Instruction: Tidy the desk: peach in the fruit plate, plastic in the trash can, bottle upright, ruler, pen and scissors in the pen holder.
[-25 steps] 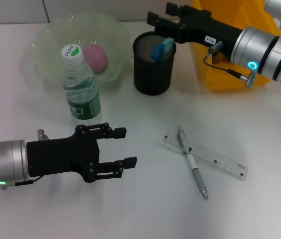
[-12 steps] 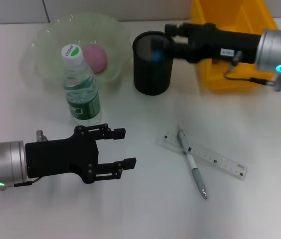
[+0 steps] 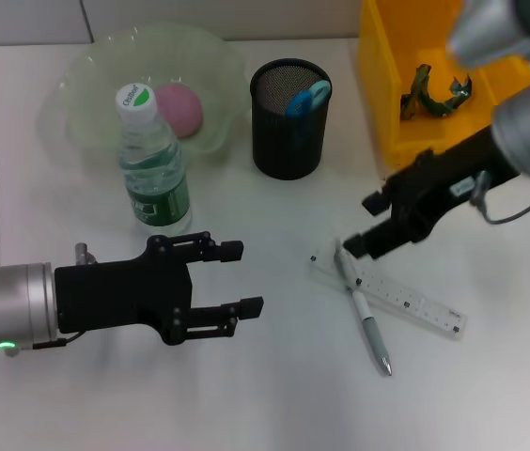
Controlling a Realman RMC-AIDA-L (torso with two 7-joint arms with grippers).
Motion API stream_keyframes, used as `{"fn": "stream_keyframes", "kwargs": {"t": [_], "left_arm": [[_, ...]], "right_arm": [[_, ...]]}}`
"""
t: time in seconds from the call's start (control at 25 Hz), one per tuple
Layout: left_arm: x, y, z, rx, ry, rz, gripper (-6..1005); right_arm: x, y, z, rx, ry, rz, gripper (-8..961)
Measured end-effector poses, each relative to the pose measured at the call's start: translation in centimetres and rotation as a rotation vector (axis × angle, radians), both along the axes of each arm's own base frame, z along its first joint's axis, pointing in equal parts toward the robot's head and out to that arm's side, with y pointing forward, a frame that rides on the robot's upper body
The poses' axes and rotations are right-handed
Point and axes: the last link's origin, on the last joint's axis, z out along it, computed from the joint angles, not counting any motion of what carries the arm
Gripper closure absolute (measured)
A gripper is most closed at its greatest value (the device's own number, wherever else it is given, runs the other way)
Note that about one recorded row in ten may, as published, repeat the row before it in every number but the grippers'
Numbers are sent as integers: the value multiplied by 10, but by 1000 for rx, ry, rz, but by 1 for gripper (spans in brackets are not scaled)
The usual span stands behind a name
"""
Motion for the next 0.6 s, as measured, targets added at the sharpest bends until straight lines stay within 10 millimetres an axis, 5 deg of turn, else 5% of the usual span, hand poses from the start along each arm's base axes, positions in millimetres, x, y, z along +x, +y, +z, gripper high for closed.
{"fn": "stream_keyframes", "kwargs": {"t": [0.6], "left_arm": [[3, 3, 0, -3, 2, -6, 273]], "right_arm": [[0, 4, -66, 20, -136, 95, 324]]}}
